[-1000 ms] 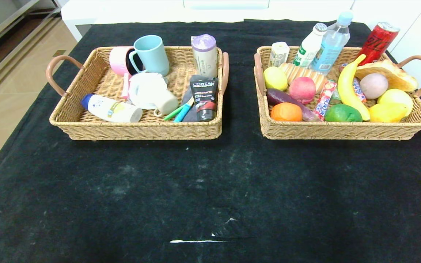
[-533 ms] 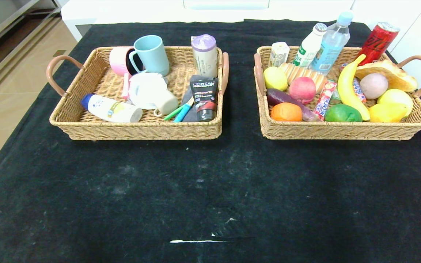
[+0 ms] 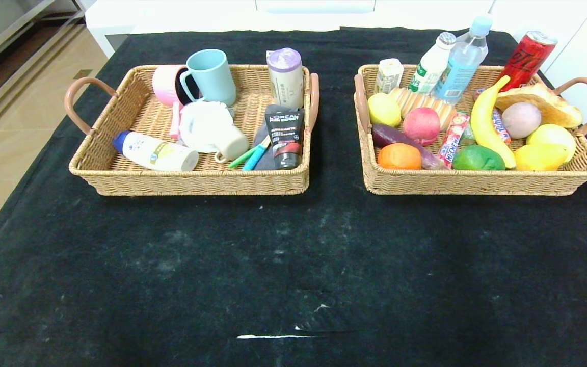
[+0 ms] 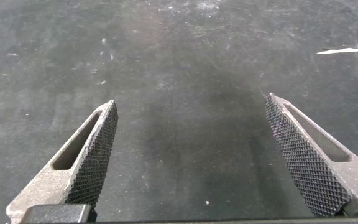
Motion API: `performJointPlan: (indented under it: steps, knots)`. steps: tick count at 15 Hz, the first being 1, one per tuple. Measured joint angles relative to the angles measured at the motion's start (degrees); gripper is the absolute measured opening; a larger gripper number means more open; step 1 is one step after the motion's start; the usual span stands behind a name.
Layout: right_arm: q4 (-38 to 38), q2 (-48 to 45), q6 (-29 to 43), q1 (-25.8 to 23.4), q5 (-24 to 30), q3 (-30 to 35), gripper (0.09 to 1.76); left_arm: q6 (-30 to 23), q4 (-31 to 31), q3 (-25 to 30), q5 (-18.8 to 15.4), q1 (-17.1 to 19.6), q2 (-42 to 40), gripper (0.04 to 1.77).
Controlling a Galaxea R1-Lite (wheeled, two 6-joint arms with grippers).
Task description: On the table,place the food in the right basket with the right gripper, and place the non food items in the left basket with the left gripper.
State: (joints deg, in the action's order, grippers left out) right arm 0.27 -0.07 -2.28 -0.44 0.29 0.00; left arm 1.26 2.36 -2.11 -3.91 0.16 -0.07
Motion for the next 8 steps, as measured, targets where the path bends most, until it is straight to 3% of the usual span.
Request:
performJointPlan:
  steps: [2,8]
  knots:
    - [0.0,0.0,0.0,0.0,-0.1,0.0,1.70,1.3,-0.6,0.9,3.3,0.0,0.0,1.72]
    - [-0.1,0.0,1.2,0.1,-0.1,0.0,1.70,1.2,-1.5,2.1,3.4,0.0,0.0,1.72]
